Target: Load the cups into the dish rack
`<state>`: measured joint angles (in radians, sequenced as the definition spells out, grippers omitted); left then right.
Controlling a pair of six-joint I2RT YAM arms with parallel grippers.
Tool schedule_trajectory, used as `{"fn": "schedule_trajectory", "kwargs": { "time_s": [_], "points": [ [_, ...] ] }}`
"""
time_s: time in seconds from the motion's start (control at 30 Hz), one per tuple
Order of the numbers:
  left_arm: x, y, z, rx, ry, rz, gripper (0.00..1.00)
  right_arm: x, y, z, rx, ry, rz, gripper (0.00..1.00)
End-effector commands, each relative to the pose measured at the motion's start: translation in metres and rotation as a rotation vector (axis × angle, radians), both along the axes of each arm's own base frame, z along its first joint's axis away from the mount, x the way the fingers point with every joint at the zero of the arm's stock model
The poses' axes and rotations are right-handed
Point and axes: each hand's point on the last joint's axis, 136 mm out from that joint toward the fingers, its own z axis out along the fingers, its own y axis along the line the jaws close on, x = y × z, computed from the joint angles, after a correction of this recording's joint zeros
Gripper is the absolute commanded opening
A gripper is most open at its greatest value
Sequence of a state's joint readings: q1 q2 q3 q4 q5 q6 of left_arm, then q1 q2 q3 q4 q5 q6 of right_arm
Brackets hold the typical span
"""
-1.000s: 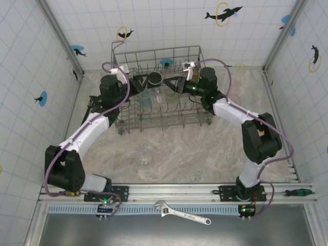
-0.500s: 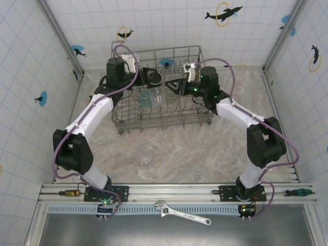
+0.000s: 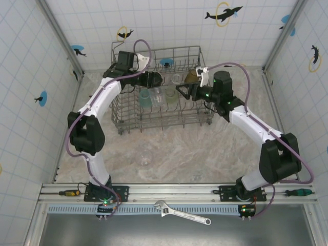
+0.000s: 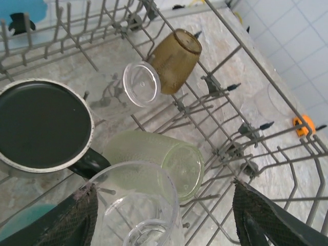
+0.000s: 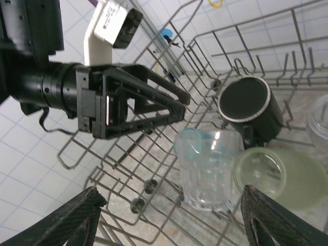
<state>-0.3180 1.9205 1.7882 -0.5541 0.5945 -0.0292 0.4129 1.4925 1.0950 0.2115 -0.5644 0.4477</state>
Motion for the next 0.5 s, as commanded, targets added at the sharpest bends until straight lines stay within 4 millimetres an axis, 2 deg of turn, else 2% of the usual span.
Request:
{"fn": "schedule_trajectory", "kwargs": {
  "time_s": [0.0,0.17,0.27,0.47],
  "points": [
    [-0.012,-0.003,-0.001,0.014,0.025,-0.099,0.67,-0.008,-0.014,0.001,-0.026,-0.019,-0.023,0.75],
    [-0.020,-0.007,-0.010,0.011,0.070,-0.165,0.64,-0.012,-0.025,-0.003,-0.038,-0.012,-0.042,0.75],
    [-0.020,-0.005,-0.023,0.038,0.095,-0.165,0.63,-0.014,-0.028,-0.004,-0.042,-0.011,-0.046,0.75],
    [-0.020,-0.003,-0.036,0.071,0.107,-0.172,0.59,-0.016,-0.032,-0.008,-0.049,-0.008,-0.054,0.75]
  ]
}}
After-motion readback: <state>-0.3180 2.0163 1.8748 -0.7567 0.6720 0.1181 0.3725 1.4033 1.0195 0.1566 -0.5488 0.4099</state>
